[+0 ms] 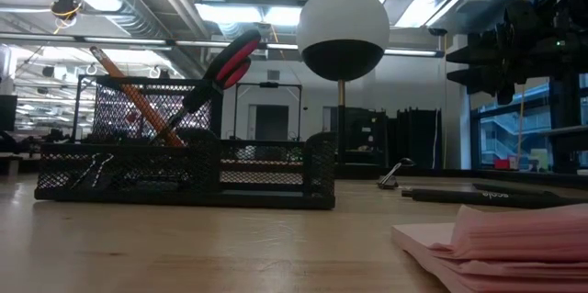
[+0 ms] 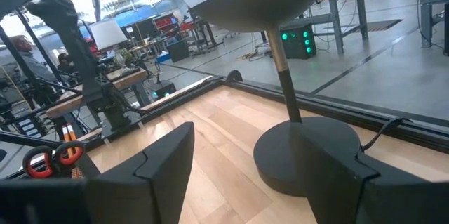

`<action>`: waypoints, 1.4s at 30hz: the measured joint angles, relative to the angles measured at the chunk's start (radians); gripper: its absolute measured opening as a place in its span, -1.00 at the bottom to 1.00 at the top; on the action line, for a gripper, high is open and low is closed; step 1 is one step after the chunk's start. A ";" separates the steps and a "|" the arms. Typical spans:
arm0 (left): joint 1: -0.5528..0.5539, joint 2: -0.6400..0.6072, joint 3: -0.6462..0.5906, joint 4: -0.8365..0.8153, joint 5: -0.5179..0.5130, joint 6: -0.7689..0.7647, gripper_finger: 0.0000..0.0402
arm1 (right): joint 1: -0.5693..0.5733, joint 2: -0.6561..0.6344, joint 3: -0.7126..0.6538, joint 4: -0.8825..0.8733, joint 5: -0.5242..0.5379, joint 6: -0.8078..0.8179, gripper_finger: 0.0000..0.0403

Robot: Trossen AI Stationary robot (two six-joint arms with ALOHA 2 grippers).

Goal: Pick and place office supplies into organizer
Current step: Put the pink sticky notes into the black desk organizer

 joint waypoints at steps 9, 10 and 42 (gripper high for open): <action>-0.029 0.251 0.000 0.302 -0.122 0.040 -0.66 | 0.000 0.000 0.000 0.000 -0.001 0.004 0.17; -0.028 0.276 0.000 0.326 -0.127 0.040 -0.67 | 0.000 0.000 0.000 0.000 -0.001 0.004 0.17; -0.008 0.682 0.002 0.719 -0.074 -0.099 -0.99 | 0.000 0.000 0.000 0.000 0.000 0.005 0.17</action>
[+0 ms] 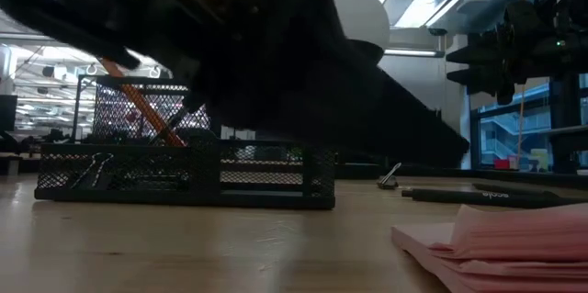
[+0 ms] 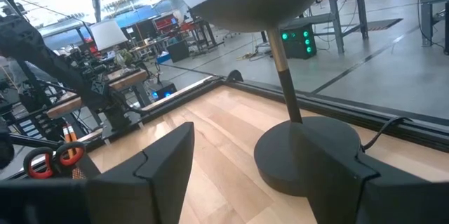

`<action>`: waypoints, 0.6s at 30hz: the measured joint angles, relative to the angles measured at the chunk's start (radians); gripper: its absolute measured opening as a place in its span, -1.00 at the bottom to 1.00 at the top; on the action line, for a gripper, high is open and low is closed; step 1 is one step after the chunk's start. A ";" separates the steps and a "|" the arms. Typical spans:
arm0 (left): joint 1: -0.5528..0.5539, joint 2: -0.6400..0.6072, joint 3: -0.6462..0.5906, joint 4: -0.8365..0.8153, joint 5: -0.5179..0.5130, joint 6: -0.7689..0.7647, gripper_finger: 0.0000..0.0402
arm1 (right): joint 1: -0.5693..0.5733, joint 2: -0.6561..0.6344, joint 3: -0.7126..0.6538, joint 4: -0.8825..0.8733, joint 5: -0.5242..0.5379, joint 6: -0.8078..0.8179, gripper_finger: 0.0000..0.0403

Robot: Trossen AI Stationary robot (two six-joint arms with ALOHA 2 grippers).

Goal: Pick and place office supplies into organizer
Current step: Put the pink sticky notes into the black desk organizer

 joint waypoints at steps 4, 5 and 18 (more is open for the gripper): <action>0.000 0.030 0.000 0.022 0.001 -0.030 -0.99 | 0.000 0.000 0.000 0.000 0.000 -0.001 0.17; 0.000 0.035 0.000 0.021 -0.001 -0.031 -0.99 | 0.000 0.000 0.000 0.000 0.000 0.000 0.17; -0.004 0.041 0.001 -0.037 0.000 -0.076 -0.99 | 0.026 0.007 0.151 -0.049 -0.138 -0.173 0.17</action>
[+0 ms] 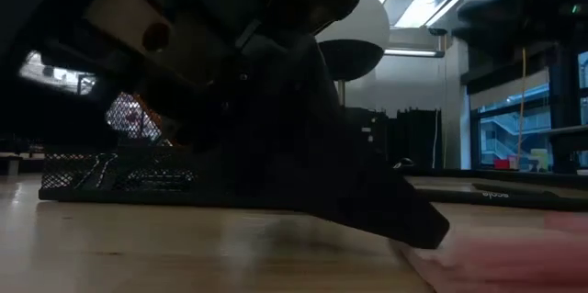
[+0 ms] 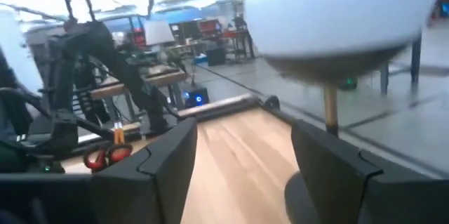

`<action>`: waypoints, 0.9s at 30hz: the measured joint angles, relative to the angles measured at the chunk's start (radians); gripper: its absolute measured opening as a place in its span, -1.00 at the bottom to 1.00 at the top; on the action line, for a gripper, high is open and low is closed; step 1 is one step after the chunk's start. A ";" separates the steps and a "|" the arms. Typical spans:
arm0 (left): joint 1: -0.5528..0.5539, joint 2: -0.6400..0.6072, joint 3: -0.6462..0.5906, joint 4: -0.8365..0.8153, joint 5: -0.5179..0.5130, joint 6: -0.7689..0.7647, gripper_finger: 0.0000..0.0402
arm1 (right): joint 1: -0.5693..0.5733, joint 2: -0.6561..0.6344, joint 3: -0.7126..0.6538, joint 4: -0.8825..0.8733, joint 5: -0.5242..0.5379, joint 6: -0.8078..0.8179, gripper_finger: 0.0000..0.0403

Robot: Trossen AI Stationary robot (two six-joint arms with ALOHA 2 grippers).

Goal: Pick and place office supplies into organizer
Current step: Put the pink sticky notes into the black desk organizer

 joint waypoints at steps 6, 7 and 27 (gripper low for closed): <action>0.009 -0.003 0.002 -0.037 0.006 -0.019 -0.99 | 0.035 0.108 0.241 -0.204 0.048 -0.126 0.17; 0.010 -0.003 0.002 -0.038 0.007 -0.019 -0.99 | 0.041 0.140 0.285 -0.243 0.058 -0.148 0.17; 0.106 -0.003 0.001 -0.046 0.079 0.011 -0.99 | 0.477 1.013 0.885 -0.724 0.373 -0.149 0.17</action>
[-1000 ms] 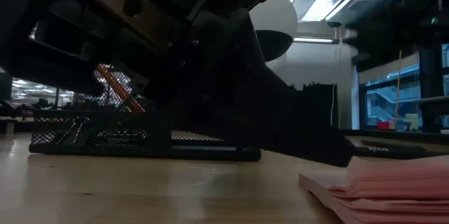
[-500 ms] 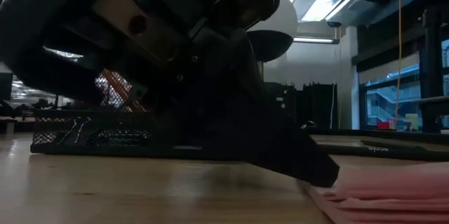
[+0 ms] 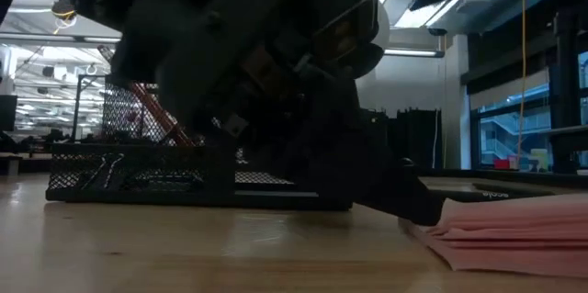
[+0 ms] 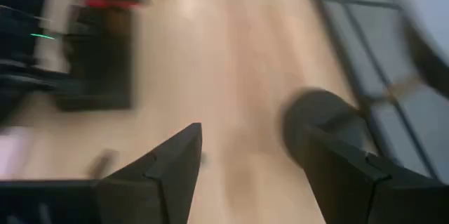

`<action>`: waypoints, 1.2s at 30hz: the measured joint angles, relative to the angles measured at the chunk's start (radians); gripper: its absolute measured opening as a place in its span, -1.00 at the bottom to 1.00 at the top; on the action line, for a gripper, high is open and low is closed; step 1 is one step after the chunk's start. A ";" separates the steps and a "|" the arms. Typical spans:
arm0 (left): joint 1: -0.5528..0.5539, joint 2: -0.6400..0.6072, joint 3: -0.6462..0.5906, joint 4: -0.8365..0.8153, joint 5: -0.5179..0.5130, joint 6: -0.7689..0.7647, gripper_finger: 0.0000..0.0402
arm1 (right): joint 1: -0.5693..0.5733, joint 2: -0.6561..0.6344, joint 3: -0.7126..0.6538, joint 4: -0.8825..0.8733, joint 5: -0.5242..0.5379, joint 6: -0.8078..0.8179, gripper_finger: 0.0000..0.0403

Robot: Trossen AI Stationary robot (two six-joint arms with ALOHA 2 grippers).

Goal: Pick and place office supplies into organizer
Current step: Put the pink sticky notes into the black desk organizer

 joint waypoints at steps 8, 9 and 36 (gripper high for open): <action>0.024 0.001 -0.001 0.000 0.028 0.001 -0.99 | 0.314 0.206 0.104 0.011 0.137 0.145 0.17; 0.026 0.001 -0.001 0.000 0.028 0.001 -0.99 | 0.348 0.236 0.118 0.012 0.139 0.161 0.17; 0.038 0.002 -0.002 0.000 0.038 0.002 -1.00 | 0.606 0.884 0.383 0.013 0.184 0.275 0.17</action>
